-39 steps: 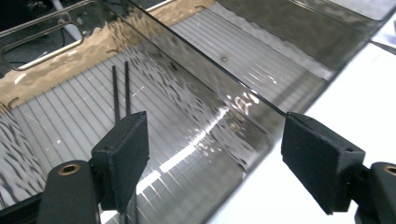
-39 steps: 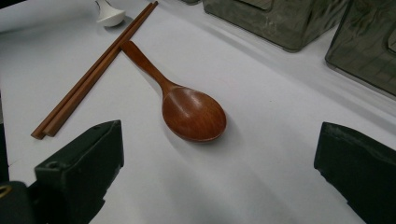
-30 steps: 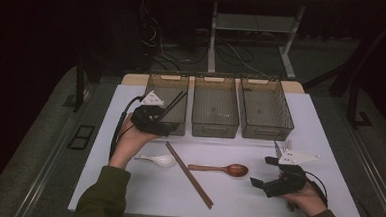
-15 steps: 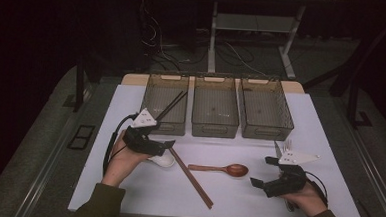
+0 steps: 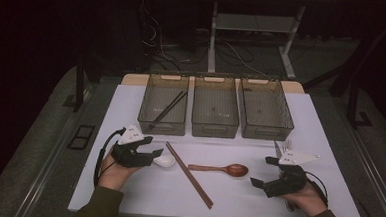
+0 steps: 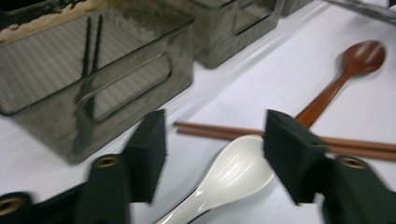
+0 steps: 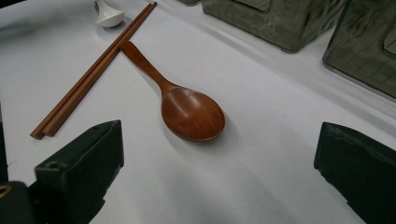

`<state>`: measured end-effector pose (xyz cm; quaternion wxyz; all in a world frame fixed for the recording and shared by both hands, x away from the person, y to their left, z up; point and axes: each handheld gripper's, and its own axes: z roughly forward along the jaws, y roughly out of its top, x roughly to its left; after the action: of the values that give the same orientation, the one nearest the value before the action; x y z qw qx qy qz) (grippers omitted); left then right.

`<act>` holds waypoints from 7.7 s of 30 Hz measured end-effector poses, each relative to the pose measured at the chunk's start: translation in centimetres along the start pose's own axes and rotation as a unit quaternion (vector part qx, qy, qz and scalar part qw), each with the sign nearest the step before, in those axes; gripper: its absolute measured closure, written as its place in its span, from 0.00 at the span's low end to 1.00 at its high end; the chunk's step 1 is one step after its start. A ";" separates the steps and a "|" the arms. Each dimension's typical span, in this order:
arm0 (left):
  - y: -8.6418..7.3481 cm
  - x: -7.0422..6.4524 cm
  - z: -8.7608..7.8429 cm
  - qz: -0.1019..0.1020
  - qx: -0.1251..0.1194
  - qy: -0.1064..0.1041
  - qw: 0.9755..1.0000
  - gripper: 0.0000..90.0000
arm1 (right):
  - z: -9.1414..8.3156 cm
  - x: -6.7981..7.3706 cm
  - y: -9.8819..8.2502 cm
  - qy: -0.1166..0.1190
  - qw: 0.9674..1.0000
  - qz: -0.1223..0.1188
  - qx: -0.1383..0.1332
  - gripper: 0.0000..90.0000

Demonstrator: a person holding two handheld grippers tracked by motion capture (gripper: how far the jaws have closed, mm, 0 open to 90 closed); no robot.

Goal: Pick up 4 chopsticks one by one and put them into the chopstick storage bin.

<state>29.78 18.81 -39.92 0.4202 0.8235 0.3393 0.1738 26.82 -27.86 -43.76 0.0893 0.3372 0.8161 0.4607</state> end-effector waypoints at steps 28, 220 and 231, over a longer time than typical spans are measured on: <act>-2.7 3.2 2.4 -0.020 0.092 0.024 0.995 0.99 | 0.2 0.0 0.0 -0.001 1.000 -0.007 0.007 0.02; 1.0 2.1 7.7 -0.013 0.150 -0.015 0.988 0.99 | 0.2 -0.1 0.0 -0.002 1.000 -0.007 0.005 0.01; 0.3 2.2 6.6 -0.017 0.153 -0.016 0.988 0.99 | 0.1 -0.1 0.0 -0.002 1.000 -0.007 0.005 0.01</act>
<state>35.26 16.40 -43.52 0.2971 0.8751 0.3688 0.0994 26.97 -27.82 -43.85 0.0924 0.3332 0.8202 0.4558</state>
